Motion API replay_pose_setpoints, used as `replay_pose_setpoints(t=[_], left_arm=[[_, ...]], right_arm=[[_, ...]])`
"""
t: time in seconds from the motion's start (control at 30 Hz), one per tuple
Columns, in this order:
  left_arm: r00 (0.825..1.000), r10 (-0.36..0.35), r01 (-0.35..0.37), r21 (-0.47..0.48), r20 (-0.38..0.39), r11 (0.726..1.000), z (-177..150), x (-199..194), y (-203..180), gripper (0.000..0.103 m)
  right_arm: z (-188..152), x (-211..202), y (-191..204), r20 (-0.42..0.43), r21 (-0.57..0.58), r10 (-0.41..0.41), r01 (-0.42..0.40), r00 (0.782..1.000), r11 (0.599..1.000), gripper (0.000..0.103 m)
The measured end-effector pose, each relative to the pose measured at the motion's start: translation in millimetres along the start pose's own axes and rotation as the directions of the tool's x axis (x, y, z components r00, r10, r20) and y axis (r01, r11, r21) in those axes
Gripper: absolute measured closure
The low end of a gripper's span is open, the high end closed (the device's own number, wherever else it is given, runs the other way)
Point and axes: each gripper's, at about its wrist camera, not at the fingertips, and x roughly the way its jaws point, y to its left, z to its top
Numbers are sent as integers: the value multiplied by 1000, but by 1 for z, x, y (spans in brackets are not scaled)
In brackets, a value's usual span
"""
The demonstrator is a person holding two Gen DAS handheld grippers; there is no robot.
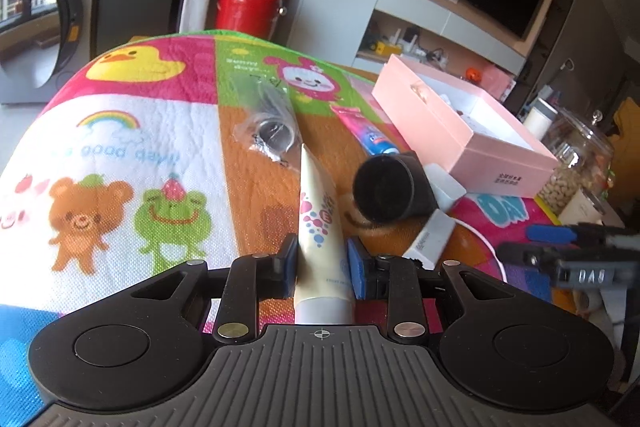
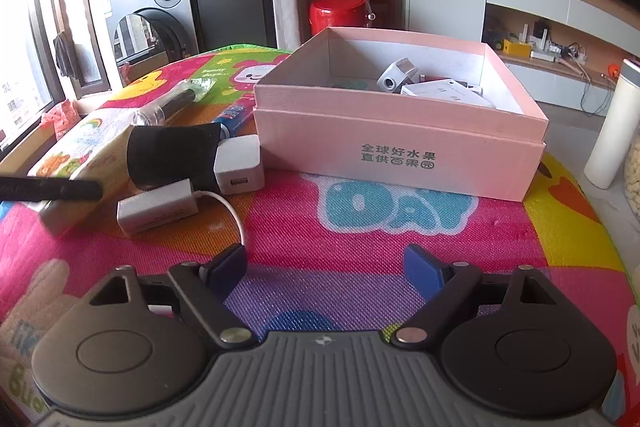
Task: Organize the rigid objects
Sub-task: 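Grasp the cream tube with the left tool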
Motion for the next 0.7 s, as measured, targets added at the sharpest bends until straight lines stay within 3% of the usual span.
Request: replay_pose_setpoints(t=[0.07,0.1,0.2,0.37,0.4,0.5,0.7], left_arm=[[1000,-7,7,-18,17,1000,-1,2,2,73],[1000,-10,10,-25,26,1000,-2,3,2,73],[999,-7,8,-26,46,1000,-4,3,0,72],[998,-10,12,-35,56,999,-5,3,2,72],[998,-11,12,-34,56,999,-5,3,2,72],[999,-16,17,-24,52,1000,-6,2,1,72],[999,-28,28,5,31,1000,-4,2,-2,73]], right_arm=[[9,5,4,-8,3,32,-32,999,999,33],[15,8,9,-12,-12,43,-44,999,999,46],[32,18,26,24,-77,42,-40,999,996,48],[50,42,49,-3,-136,65,-64,998,989,48],[51,43,52,5,-144,67,-66,998,987,50],[52,38,59,-7,-170,66,-66,998,983,71],[30,7,47,-20,-197,40,-44,999,979,71]])
